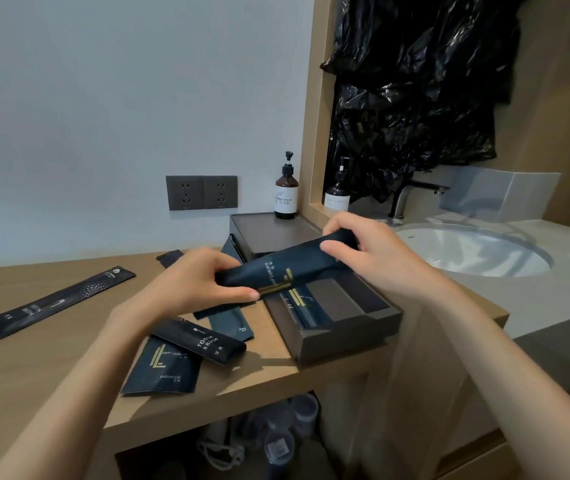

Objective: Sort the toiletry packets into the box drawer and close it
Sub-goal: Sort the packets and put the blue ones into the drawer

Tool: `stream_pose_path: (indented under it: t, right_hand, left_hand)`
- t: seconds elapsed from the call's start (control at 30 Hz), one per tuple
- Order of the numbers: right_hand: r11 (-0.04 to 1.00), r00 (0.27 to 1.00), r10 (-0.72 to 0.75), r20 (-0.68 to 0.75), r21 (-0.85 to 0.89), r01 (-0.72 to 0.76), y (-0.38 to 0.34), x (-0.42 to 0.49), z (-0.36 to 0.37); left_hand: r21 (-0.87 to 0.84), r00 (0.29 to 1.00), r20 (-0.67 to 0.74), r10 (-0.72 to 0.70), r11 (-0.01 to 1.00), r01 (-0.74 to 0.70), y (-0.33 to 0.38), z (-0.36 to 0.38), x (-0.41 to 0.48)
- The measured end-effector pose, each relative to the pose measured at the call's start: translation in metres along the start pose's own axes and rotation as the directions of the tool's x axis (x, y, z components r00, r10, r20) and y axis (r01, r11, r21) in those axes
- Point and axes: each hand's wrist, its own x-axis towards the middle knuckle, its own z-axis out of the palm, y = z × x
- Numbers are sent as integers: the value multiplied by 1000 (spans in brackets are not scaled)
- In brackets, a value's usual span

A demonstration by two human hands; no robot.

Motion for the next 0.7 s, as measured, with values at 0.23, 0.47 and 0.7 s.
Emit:
stream_pose_path:
  t: [0.23,0.47,0.7]
  right_hand:
    - [955,963,263,-63,156,-251,21,-31,9]
    - [949,950,303,-83,118,-292,27,-48,19]
    - [978,989,102,-109,-170,-120,13,-58,33]
  left_hand:
    - [-161,992,-66,-111,982,99,-6,-10,-1]
    - [-851,957,-107,-269,523,52,6,14,8]
    - [-941,868,-116,-483,333,60,24,30,31]
